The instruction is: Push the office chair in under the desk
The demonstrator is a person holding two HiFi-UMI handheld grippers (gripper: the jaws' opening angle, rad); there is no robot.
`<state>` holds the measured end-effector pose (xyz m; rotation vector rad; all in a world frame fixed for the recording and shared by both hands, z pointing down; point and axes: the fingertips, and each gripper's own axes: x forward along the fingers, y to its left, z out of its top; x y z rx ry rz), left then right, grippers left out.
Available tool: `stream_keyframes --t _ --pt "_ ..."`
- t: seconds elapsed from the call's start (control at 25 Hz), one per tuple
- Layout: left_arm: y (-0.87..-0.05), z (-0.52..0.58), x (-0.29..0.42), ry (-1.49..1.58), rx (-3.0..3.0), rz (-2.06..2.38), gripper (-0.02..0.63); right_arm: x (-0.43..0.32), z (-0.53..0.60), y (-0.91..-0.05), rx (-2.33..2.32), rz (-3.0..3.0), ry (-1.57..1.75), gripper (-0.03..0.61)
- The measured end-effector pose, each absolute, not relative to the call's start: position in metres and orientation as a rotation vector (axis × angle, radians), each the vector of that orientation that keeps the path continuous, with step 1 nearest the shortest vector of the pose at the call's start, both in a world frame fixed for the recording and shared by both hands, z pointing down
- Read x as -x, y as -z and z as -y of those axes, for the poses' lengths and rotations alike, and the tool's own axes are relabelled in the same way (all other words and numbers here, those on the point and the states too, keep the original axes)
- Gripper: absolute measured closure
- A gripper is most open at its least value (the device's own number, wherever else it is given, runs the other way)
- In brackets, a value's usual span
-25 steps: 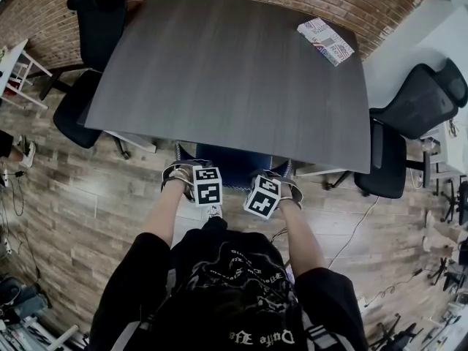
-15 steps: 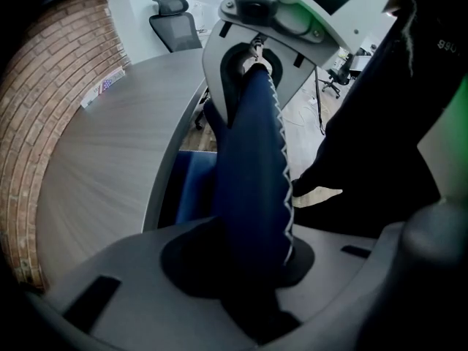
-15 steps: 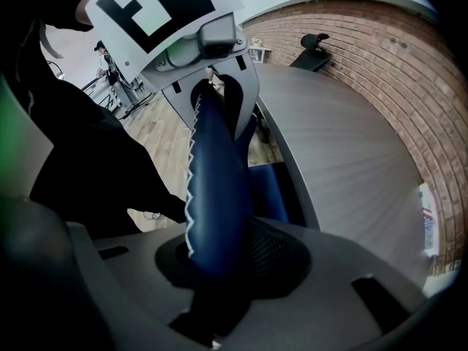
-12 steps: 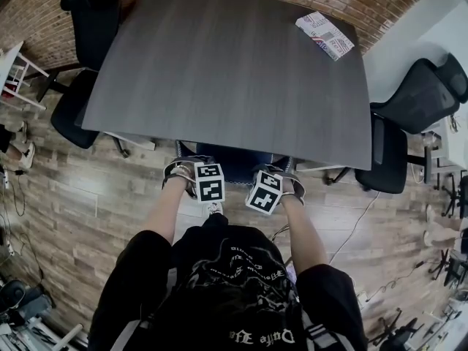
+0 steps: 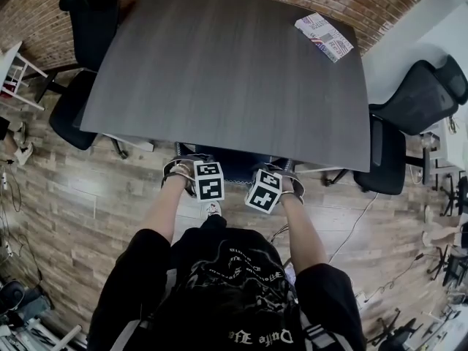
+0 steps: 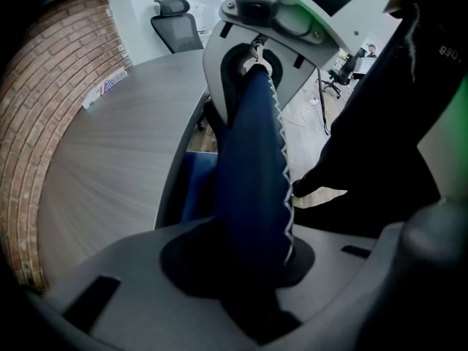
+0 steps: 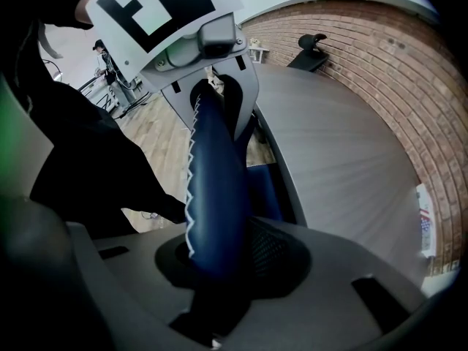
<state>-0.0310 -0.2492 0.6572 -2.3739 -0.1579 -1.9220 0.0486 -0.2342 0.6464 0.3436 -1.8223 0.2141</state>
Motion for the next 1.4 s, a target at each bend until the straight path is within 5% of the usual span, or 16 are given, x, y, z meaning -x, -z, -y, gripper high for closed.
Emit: stream_keyframes --t 1.4 --pt "-0.6610 0.2589 0.0369 1.866 2.395 0.132 0.494 -0.0426 0.2402 -0.6524 -0.361 1.788 -0.283 0.430"
